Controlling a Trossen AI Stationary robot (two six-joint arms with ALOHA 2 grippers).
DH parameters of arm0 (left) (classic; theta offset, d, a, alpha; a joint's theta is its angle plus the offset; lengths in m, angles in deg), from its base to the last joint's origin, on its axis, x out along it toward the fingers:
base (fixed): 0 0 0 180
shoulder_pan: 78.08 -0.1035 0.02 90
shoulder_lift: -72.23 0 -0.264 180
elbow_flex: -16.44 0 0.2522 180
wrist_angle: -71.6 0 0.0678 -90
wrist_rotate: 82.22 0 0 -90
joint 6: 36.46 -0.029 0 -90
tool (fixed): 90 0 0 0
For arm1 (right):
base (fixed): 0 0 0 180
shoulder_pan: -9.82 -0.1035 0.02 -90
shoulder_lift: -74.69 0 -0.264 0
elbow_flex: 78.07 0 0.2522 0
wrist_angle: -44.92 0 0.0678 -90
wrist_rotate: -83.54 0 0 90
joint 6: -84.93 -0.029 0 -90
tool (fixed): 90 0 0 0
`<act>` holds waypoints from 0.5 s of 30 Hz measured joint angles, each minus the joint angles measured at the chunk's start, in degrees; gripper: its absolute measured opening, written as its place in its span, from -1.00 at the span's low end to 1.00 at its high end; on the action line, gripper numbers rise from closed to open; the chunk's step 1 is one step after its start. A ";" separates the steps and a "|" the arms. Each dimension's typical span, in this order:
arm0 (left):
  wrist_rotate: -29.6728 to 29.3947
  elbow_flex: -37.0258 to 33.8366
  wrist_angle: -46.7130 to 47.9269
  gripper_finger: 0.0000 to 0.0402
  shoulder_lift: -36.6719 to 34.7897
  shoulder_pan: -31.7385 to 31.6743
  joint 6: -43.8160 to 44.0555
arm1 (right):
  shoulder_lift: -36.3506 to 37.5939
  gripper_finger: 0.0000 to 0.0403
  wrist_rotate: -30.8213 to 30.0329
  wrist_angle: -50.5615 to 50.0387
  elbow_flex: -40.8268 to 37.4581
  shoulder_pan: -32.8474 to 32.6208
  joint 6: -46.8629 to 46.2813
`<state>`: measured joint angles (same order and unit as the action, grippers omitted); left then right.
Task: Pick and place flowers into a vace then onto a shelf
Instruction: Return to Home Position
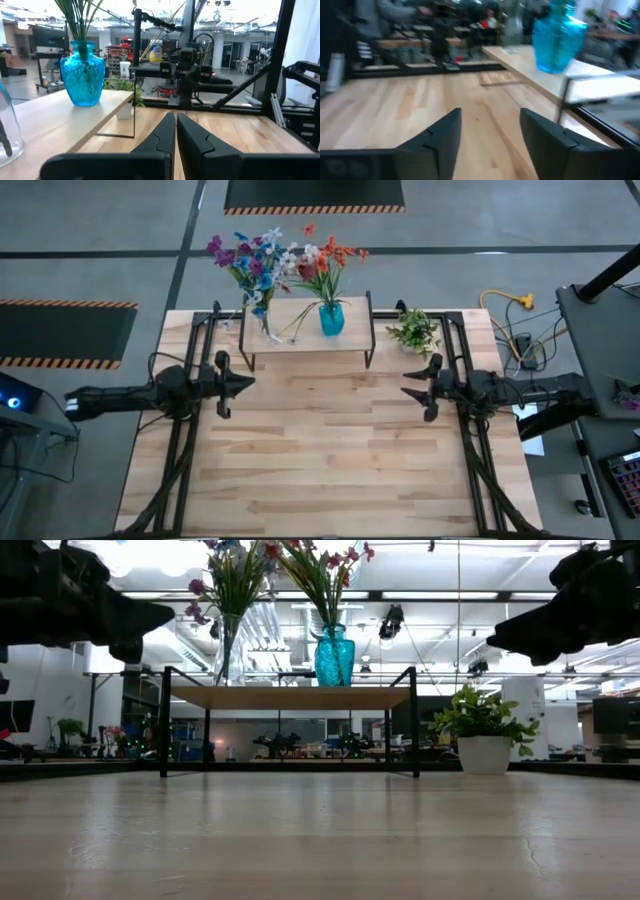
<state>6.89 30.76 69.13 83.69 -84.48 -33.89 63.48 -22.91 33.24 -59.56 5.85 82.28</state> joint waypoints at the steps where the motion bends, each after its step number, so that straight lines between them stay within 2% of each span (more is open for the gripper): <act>1: 0.00 0.00 0.64 -1.00 -0.56 -0.01 0.01 | 0.52 -0.06 1.16 1.30 -0.75 -0.20 0.48; 4: 0.11 0.00 1.90 -1.00 -2.30 0.42 0.16 | 1.56 -0.26 2.76 4.94 -4.25 -0.31 0.22; 12: 0.69 0.00 4.60 -1.00 -5.80 1.18 -1.53 | 2.40 -0.86 2.95 5.38 -4.25 -0.28 4.58; 15: 1.24 0.00 4.42 -1.00 -7.72 1.23 -1.34 | 2.72 -0.94 3.02 5.40 -4.25 -0.27 5.55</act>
<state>8.13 30.76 73.55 75.97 -83.24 -35.23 66.20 -19.89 38.65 -63.82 5.58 87.83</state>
